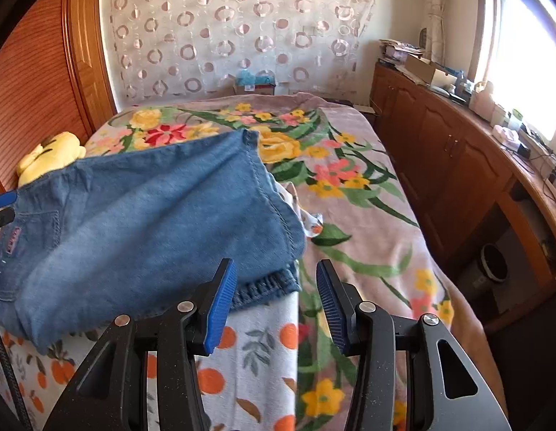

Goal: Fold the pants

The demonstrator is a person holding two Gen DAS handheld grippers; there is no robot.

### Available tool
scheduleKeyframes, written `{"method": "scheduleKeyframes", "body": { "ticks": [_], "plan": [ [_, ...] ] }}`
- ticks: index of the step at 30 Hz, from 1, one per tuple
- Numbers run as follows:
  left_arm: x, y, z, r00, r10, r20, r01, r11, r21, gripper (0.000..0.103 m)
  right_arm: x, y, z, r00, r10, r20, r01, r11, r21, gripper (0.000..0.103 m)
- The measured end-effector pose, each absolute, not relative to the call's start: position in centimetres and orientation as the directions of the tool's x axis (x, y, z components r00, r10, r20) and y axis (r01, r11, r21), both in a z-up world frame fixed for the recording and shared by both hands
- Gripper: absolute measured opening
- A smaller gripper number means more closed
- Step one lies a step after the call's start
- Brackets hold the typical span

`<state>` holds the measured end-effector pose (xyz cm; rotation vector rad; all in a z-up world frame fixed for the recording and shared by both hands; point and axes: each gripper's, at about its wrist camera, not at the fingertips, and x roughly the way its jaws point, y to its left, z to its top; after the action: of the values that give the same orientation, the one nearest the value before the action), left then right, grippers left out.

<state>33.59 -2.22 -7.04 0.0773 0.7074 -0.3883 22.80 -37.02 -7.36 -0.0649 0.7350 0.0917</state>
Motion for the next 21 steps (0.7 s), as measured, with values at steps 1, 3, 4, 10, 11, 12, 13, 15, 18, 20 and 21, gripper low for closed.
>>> {"method": "scheduleKeyframes", "body": {
  "ticks": [1, 3, 4, 10, 11, 12, 13, 15, 18, 20, 21],
  "plan": [
    [33.6, -2.3, -7.4, 0.689, -0.319, -0.651, 0.372, 0.926, -0.059, 0.077, 22.9, -37.1, -7.5, 0.733, 0.054, -0.678, -0.106, 0.994, -0.035, 0.048],
    [33.7, -2.2, -8.0, 0.682, -0.318, -0.659, 0.371, 0.926, -0.062, 0.077, 23.7, -36.5, -7.8, 0.720, 0.044, -0.693, -0.107, 0.993, -0.048, 0.048],
    [33.8, -2.2, -8.3, 0.679, -0.317, -0.662, 0.369, 0.927, -0.065, 0.077, 23.9, -36.4, -8.0, 0.714, 0.039, -0.700, -0.105, 0.993, -0.052, 0.048],
    [33.8, -2.3, -9.4, 0.681, -0.293, -0.671, 0.346, 0.936, -0.057, 0.077, 25.3, -35.2, -8.5, 0.692, 0.039, -0.721, -0.109, 0.993, -0.051, 0.048],
    [33.8, -2.3, -9.5, 0.677, -0.294, -0.675, 0.345, 0.937, -0.063, 0.077, 25.5, -34.9, -8.5, 0.691, 0.036, -0.722, -0.108, 0.993, -0.054, 0.048],
    [33.8, -2.2, -9.5, 0.677, -0.296, -0.674, 0.344, 0.937, -0.066, 0.077, 25.7, -34.7, -8.4, 0.690, 0.035, -0.723, -0.108, 0.993, -0.055, 0.048],
    [33.7, -2.2, -9.5, 0.679, -0.297, -0.672, 0.344, 0.937, -0.067, 0.077, 26.0, -34.5, -8.4, 0.688, 0.033, -0.725, -0.107, 0.993, -0.056, 0.048],
    [33.6, -2.2, -9.6, 0.681, -0.295, -0.670, 0.343, 0.937, -0.064, 0.077, 26.4, -34.2, -8.2, 0.690, 0.030, -0.723, -0.106, 0.993, -0.060, 0.048],
    [33.5, -2.1, -9.6, 0.682, -0.302, -0.667, 0.345, 0.936, -0.071, 0.077, 26.8, -34.0, -7.8, 0.711, 0.030, -0.702, -0.106, 0.992, -0.065, 0.048],
    [33.4, -2.0, -9.6, 0.681, -0.306, -0.665, 0.344, 0.936, -0.078, 0.077, 26.9, -33.9, -7.2, 0.723, 0.033, -0.690, -0.109, 0.992, -0.067, 0.048],
    [33.4, -2.0, -9.6, 0.680, -0.307, -0.665, 0.343, 0.936, -0.081, 0.077, 26.8, -33.8, -7.0, 0.731, 0.031, -0.682, -0.111, 0.991, -0.074, 0.045]
  ]
}}
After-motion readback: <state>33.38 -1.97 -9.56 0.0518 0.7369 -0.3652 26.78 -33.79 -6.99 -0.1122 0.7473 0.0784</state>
